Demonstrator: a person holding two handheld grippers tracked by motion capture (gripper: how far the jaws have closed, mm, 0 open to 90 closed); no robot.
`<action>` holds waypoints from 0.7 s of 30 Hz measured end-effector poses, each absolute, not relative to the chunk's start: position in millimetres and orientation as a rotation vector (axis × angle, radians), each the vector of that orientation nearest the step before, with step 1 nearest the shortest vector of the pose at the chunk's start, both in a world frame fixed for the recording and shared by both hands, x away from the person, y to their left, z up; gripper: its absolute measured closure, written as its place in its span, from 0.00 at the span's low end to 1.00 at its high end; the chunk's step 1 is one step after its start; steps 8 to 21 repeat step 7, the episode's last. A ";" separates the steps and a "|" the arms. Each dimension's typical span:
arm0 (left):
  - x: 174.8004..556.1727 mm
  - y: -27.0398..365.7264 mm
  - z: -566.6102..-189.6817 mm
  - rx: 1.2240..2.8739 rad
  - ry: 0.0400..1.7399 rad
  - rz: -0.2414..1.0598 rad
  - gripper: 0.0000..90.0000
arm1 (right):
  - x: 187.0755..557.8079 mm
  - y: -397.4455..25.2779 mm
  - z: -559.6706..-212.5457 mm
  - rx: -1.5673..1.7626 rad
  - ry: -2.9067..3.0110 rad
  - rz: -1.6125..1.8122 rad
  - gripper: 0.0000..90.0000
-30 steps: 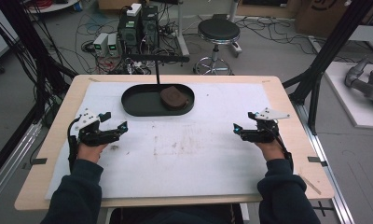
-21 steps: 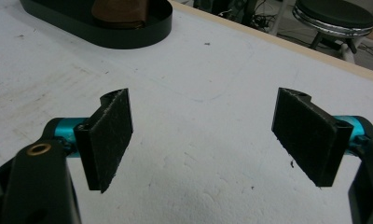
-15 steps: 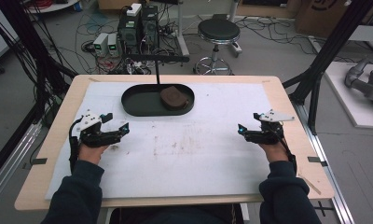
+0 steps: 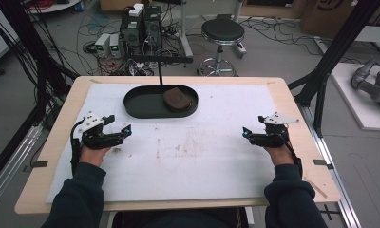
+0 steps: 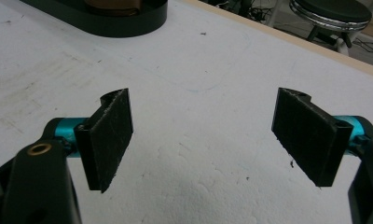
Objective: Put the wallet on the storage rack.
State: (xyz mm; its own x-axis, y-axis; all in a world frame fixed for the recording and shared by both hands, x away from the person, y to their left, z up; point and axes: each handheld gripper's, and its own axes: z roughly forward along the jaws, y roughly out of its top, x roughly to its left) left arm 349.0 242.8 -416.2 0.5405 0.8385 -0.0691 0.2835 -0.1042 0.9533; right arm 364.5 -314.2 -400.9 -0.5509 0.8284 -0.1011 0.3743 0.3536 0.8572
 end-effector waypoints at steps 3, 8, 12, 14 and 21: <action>350.0 242.1 -416.9 1.656 0.962 0.620 0.20 | 364.7 -315.2 -401.3 1.049 2.087 1.120 0.23; 350.9 242.1 -417.6 1.663 0.963 0.621 0.20 | 365.5 -316.8 -402.0 1.052 2.088 1.115 0.23; 350.9 242.1 -417.6 1.663 0.963 0.621 0.20 | 365.5 -316.8 -402.0 1.052 2.088 1.115 0.23; 350.9 242.1 -417.6 1.663 0.963 0.621 0.20 | 365.5 -316.8 -402.0 1.052 2.088 1.115 0.23; 350.9 242.1 -417.6 1.663 0.963 0.621 0.20 | 365.5 -316.8 -402.0 1.052 2.088 1.115 0.23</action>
